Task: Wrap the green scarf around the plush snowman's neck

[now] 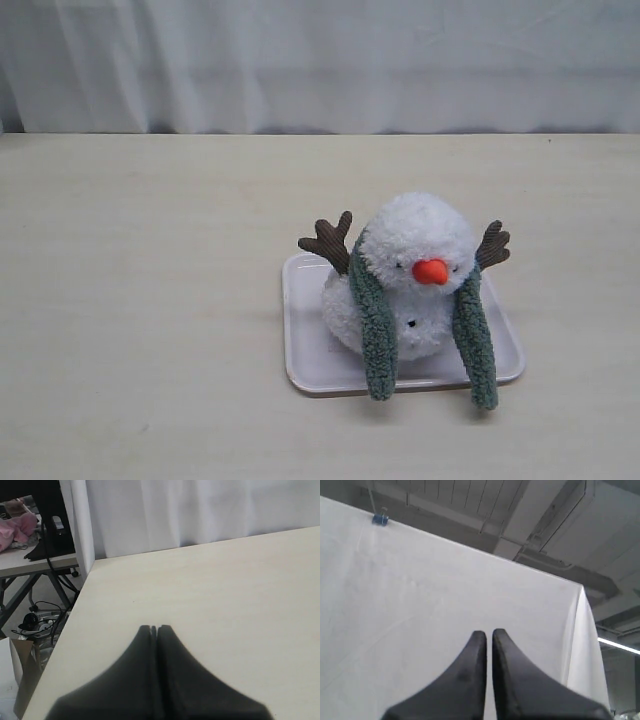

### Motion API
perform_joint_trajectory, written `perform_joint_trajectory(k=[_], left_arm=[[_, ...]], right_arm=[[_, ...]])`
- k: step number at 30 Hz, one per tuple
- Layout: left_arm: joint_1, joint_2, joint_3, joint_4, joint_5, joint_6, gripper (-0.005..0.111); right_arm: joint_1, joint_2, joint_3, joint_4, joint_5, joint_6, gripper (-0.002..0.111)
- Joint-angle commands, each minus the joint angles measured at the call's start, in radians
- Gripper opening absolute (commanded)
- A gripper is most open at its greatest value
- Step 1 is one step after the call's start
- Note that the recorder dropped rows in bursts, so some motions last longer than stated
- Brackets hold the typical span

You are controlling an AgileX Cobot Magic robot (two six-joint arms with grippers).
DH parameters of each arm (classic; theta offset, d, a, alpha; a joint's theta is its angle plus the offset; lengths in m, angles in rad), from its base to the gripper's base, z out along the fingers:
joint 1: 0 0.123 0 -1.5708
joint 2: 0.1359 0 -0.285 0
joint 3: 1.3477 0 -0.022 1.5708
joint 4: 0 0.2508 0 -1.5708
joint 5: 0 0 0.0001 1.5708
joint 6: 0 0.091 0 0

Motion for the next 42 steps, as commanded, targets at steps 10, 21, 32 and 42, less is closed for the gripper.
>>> perform_joint_trajectory(k=[10, 21, 32, 42], left_arm=[[0.001, -0.003, 0.003, 0.005, -0.006, 0.002, 0.000], [0.001, -0.003, 0.003, 0.005, -0.006, 0.002, 0.000], [0.001, -0.003, 0.003, 0.005, -0.006, 0.002, 0.000], [0.001, -0.003, 0.003, 0.005, -0.006, 0.002, 0.000]], right_arm=[[-0.002, -0.005, 0.294, 0.003, 0.009, 0.004, 0.004], [-0.002, -0.005, 0.359, 0.003, 0.012, 0.004, 0.004], [-0.002, -0.005, 0.359, 0.003, 0.174, 0.004, 0.004], [-0.002, -0.005, 0.359, 0.003, 0.599, 0.004, 0.004]])
